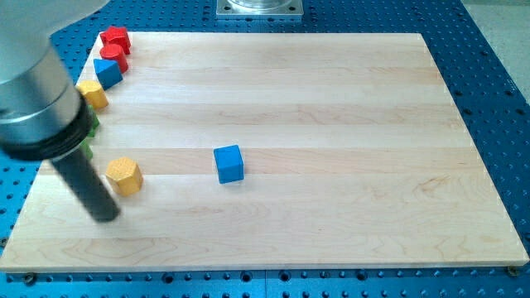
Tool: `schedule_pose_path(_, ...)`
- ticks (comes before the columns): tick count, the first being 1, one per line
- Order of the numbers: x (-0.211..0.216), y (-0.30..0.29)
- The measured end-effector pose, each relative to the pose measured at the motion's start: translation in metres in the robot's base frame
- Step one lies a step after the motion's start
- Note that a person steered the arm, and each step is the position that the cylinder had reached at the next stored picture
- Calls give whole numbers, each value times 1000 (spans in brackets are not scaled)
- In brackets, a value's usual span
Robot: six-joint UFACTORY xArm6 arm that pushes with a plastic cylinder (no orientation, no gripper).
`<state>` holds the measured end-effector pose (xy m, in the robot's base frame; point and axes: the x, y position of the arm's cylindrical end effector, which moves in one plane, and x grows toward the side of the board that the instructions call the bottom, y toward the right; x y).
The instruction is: Move the triangle diagonally to the yellow hexagon
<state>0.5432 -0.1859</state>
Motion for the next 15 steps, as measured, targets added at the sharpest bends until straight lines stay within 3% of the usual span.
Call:
schedule_pose_path(1, -19, 1)
schedule_pose_path(2, -4, -107)
schedule_pose_path(3, -23, -118)
schedule_pose_path(5, -164, -97)
schedule_pose_path(6, -191, -105)
schedule_pose_path(10, -238, -55)
schedule_pose_path(11, -254, -71)
schedule_pose_path(13, -265, -11)
schedule_pose_path(14, -285, -17)
schedule_pose_path(15, -308, 13)
